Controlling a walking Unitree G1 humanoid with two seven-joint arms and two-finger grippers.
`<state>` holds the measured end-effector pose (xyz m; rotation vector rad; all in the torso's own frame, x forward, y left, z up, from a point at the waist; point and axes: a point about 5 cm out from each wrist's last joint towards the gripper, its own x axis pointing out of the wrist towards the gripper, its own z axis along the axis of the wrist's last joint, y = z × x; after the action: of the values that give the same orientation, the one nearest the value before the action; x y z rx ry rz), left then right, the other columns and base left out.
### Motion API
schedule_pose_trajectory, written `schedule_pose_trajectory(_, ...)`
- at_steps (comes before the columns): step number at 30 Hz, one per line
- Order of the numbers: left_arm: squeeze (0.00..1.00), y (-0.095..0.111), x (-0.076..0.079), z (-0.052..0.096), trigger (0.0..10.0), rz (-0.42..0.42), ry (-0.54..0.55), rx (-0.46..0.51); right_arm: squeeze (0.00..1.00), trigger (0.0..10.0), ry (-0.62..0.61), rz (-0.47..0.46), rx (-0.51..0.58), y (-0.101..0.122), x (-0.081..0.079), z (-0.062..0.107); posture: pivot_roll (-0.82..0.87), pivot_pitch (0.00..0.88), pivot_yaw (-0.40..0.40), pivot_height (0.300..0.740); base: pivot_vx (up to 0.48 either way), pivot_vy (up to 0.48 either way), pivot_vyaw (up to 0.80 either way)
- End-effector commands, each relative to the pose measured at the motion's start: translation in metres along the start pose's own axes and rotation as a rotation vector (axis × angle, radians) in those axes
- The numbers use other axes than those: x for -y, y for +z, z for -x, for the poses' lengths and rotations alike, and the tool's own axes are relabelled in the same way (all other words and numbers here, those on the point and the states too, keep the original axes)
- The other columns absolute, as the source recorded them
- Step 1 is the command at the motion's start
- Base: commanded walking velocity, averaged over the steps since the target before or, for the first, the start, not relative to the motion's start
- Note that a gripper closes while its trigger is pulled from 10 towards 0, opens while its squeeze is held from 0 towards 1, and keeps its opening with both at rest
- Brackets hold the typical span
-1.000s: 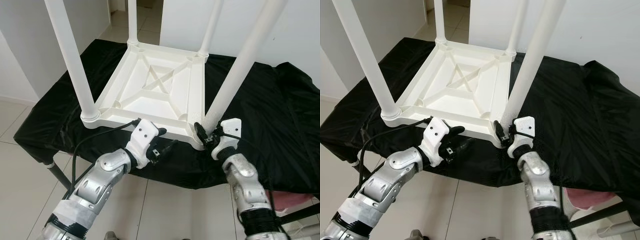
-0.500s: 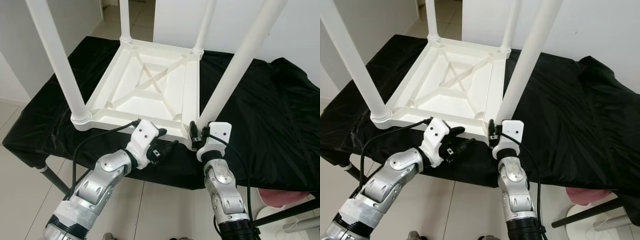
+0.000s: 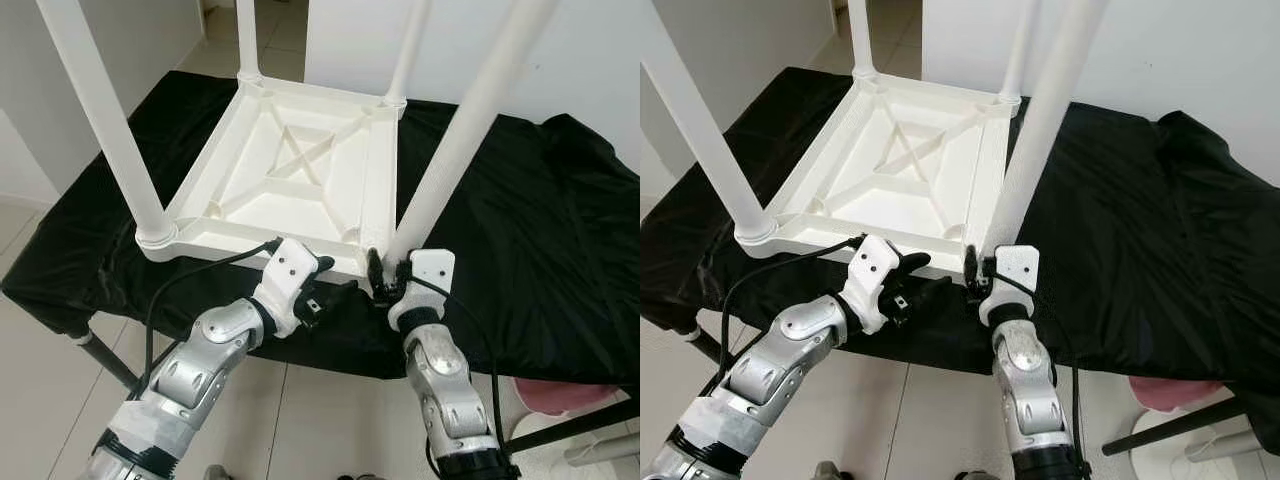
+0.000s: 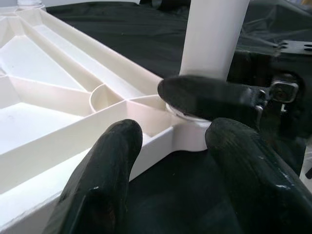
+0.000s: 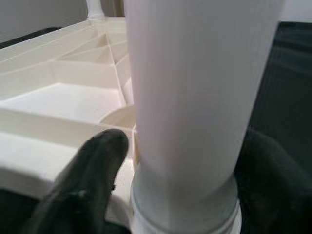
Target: Building children table
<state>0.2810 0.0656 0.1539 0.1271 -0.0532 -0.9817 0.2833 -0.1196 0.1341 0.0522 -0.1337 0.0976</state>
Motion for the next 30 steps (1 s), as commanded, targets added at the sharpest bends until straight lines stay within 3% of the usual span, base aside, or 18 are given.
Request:
schedule_pose_trajectory(1,0.0,-0.004,0.005,0.002,10.0,-0.003,-0.06,-0.021,1.0,10.0,0.003,-0.013,0.019,0.003,0.006,0.002,0.0,0.107,-0.046,0.74,0.0,0.0,0.0)
schedule_pose_trajectory(4,0.0,-0.004,0.004,0.002,10.0,-0.005,-0.057,-0.022,1.0,10.0,0.037,0.001,0.03,0.005,0.013,0.004,0.0,0.105,-0.048,0.74,0.0,0.0,0.0)
schedule_pose_trajectory(7,0.0,-0.004,0.002,0.001,10.0,-0.008,-0.049,-0.022,1.0,10.0,0.149,0.042,0.027,0.004,0.021,0.006,-0.01,0.102,-0.051,0.74,0.0,0.0,0.0)
schedule_pose_trajectory(8,0.0,-0.003,0.002,0.001,10.0,-0.009,-0.047,-0.018,0.84,10.0,0.183,0.059,0.026,0.004,0.026,0.005,-0.01,0.102,-0.051,0.74,0.0,0.0,0.0)
schedule_pose_trajectory(9,0.0,-0.003,0.001,0.001,10.0,-0.009,-0.047,-0.017,0.18,10.0,0.207,0.072,0.025,0.004,0.031,0.004,-0.01,0.1,-0.05,0.74,0.0,0.0,0.0)
schedule_pose_trajectory(10,0.0,-0.003,0.001,0.0,10.0,-0.009,-0.047,-0.016,0.0,10.0,0.215,0.078,0.025,0.004,0.034,0.002,-0.01,0.1,-0.05,0.74,0.0,0.0,0.0)
schedule_pose_trajectory(15,0.0,-0.003,0.003,-0.001,10.0,-0.009,-0.053,-0.012,0.0,10.0,0.306,0.11,0.018,0.005,0.037,-0.006,-0.01,0.097,-0.052,0.74,0.0,0.0,0.0)
schedule_pose_trajectory(24,0.0,-0.003,0.001,-0.001,10.0,-0.027,-0.043,-0.023,0.0,10.0,0.466,0.152,-0.03,-0.003,0.025,-0.025,0.01,0.089,-0.061,0.74,0.0,0.0,0.0)
schedule_pose_trajectory(25,0.0,-0.003,0.002,-0.001,10.0,-0.028,-0.041,-0.023,0.0,0.0,0.472,0.137,-0.033,-0.005,0.024,-0.025,0.02,0.088,-0.064,0.74,0.0,0.0,0.0)
schedule_pose_trajectory(30,0.0,-0.003,0.002,0.0,10.0,-0.027,-0.037,-0.022,0.0,0.0,0.491,0.096,-0.042,-0.009,0.026,-0.024,0.02,0.087,-0.067,0.74,0.0,0.0,0.0)
